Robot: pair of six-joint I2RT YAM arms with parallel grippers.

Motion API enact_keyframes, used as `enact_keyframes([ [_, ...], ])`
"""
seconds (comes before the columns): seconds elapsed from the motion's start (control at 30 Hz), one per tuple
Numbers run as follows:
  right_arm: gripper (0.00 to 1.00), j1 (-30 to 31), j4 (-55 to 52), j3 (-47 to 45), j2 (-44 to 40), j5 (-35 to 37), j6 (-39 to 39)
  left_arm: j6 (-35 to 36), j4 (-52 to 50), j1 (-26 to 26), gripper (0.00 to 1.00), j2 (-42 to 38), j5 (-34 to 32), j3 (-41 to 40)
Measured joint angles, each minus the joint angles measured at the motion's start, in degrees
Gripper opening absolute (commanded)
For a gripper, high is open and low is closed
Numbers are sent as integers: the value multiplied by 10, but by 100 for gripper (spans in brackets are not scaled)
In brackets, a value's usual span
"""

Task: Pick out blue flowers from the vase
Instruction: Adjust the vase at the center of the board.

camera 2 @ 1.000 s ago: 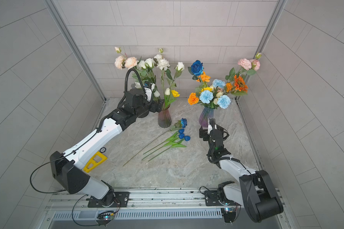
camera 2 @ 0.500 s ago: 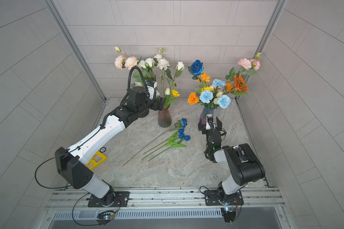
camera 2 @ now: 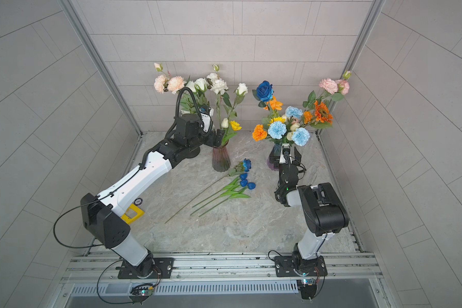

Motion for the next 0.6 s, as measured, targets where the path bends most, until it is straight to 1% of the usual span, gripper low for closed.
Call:
enact_keyframes([
  [0.27,98,-9,-1,32,29,-7,5,4,-23,-11,94,26,3,73],
  [0.43,94,-11,0,46,52,-8,8,7,-34,-23,94,65,6,141],
  [0.6,93,-12,1,61,65,-10,9,12,-47,-38,94,98,11,177],
])
